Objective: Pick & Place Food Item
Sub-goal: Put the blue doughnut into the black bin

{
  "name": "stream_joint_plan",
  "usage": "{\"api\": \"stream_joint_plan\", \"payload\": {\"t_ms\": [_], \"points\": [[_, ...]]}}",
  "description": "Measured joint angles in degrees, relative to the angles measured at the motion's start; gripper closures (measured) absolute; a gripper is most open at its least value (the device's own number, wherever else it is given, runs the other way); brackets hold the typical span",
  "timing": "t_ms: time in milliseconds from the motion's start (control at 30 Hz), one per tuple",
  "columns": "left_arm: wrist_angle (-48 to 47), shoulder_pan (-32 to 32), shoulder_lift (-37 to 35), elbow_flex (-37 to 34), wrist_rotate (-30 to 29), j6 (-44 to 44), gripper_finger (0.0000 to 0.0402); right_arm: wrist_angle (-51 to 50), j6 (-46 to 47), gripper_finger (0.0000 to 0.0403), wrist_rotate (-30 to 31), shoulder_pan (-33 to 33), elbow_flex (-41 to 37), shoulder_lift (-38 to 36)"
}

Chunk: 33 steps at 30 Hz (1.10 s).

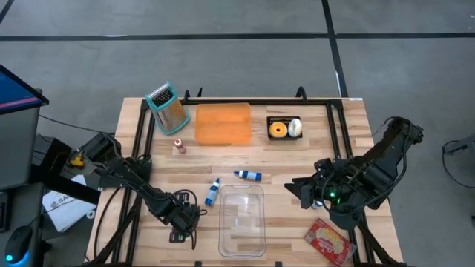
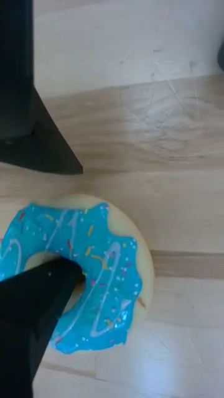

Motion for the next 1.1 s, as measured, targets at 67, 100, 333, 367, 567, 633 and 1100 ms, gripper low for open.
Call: {"api": "stream_joint_plan", "payload": {"t_ms": [67, 100, 333, 367, 567, 633, 1100], "points": [[0.8, 0.0, 0.0, 0.0, 0.3, 0.0, 0.0210, 0.0, -0.3, 0.0163, 0.0, 0.0, 0.0, 0.0], [1.4, 0.0, 0.0, 0.0, 0.5, 0.0, 0.0222, 0.0, -0.4, 0.0163, 0.0, 0.0, 0.0, 0.0], [4.6, 0.6, -0.9, 0.0, 1.4, -2.1, 0.0281, 0.5, -0.9, 0.0163, 0.0, 0.0, 0.0, 0.0], [4.7, 0.9, -1.6, 0.0, 1.2, -2.4, 0.0284, 0.9, -0.9, 0.0163, 0.2, 0.0, 0.0, 0.0], [3.6, 4.5, -9.0, 0.0, -1.3, -2.7, 0.0286, 5.7, -3.9, 0.0163, 1.6, -0.3, 0.0, -0.1], [2.4, 6.1, -13.0, 0.0, -3.5, -2.7, 0.0283, 8.2, -5.9, 0.0163, 1.5, -1.0, 0.0, -0.3], [19.1, 26.7, -30.7, 0.0, -19.7, 9.0, 0.0279, 20.1, -23.9, 0.0163, -3.6, -16.3, 0.0, -0.7]]}}
